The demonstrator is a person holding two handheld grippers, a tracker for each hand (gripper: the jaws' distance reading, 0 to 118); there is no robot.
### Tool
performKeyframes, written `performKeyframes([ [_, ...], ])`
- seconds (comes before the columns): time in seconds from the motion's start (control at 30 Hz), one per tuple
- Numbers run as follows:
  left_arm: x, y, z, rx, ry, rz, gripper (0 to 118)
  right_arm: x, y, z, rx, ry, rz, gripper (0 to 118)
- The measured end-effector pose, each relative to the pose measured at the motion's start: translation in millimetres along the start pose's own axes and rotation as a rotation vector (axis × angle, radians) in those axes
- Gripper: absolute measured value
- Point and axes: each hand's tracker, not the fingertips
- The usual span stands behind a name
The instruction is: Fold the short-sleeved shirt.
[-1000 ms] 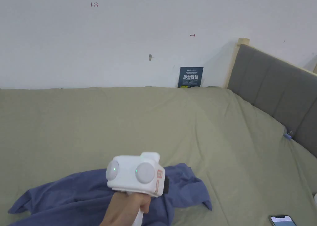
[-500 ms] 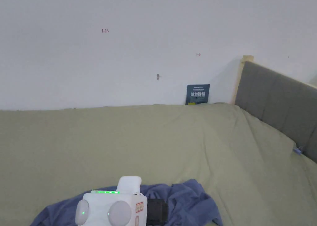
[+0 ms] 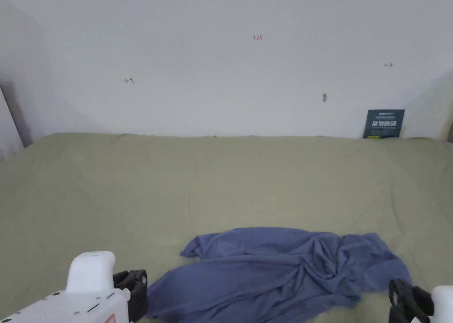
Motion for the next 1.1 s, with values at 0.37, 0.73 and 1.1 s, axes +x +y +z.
performKeyframes([
  [0.37,-39.2,-7.5,-4.9,-0.039,0.079,0.018,0,-13.0,-8.0,1.1,-0.025,0.024,0.0,1],
  [0.73,-50.3,-6.2,-182.7,-0.383,0.079,-0.011,118,-16.7,-14.8,-32.0,-0.097,0.027,0.014,1],
  [1.1,-39.9,-29.8,-250.3,-0.528,0.161,-0.065,84,3.2,-20.7,-64.5,-0.183,0.007,0.034,1],
])
